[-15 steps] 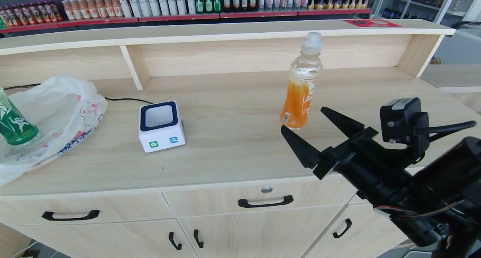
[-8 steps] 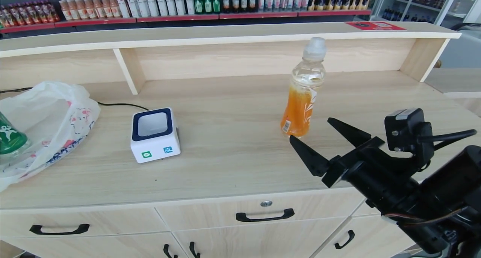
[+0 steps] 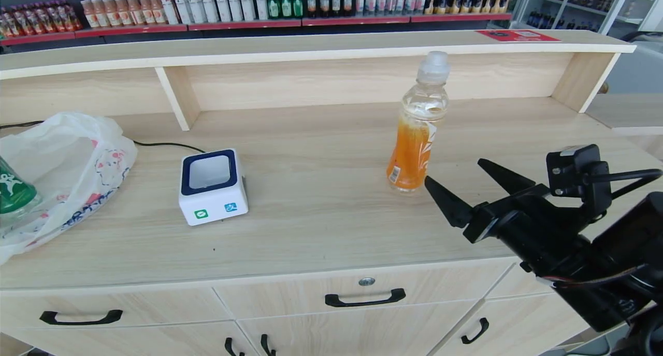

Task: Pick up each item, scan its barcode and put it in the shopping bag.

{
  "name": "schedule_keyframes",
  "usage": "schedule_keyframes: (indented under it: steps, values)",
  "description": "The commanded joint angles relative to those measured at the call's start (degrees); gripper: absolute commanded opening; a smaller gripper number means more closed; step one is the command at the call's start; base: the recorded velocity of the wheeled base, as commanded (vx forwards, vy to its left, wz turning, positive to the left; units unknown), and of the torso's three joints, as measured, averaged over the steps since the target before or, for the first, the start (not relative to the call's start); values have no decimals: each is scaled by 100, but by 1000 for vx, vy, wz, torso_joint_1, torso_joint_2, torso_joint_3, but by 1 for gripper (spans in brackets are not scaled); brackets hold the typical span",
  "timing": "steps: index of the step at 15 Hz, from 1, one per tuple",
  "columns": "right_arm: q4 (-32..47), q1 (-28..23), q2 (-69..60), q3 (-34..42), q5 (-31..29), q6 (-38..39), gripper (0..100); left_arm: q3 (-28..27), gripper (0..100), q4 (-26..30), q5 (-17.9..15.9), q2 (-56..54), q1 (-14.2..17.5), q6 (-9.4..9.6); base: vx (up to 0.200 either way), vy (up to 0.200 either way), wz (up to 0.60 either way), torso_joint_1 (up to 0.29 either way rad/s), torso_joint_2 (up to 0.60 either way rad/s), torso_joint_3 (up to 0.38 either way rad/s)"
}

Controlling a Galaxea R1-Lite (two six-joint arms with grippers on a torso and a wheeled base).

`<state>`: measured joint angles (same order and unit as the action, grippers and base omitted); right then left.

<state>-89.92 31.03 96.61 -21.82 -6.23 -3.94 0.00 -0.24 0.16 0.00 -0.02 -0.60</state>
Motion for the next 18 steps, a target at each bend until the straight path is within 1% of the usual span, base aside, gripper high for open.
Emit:
schedule_keyframes:
  steps: [1, 2, 3, 5, 7, 8, 9, 13, 15, 18]
  values:
    - [-8, -26, 165, -270, -1, -54, 100, 0, 100, -2, 2, 0, 2, -2, 0, 0, 0, 0, 0, 0]
    - [-8, -35, 183, -270, -1, -46, 100, 0, 100, -2, 2, 0, 2, -2, 0, 0, 0, 0, 0, 0]
    - [-8, -211, 183, -314, -1, -2, 100, 0, 100, -2, 2, 0, 2, -2, 0, 0, 0, 0, 0, 0]
    - [-8, -299, 271, -490, -1, 69, 100, 0, 100, -2, 2, 0, 2, 7, 0, 0, 0, 0, 0, 0]
    - [-8, -290, 420, -674, 8, 86, 100, 0, 100, -2, 2, 0, 2, 7, 0, 0, 0, 0, 0, 0]
    - [-8, -290, 657, -973, 16, 95, 100, 0, 100, -2, 2, 0, 2, 7, 0, 0, 0, 0, 0, 0]
    - [-8, -290, 736, -1061, 16, 95, 100, 0, 100, -2, 2, 0, 2, 7, 0, 0, 0, 0, 0, 0]
    - [-8, -290, 947, -1219, 34, 104, 100, 0, 100, -2, 2, 0, 2, 7, 0, 0, 0, 0, 0, 0]
    - [-8, -290, 1141, -1457, 192, 244, 100, 0, 100, -2, 2, 0, 2, 7, 0, 0, 0, 0, 0, 0]
    - [-8, -325, 1334, -1597, 254, 323, 100, 0, 100, -2, 2, 0, 2, 7, 0, 0, 0, 0, 0, 0]
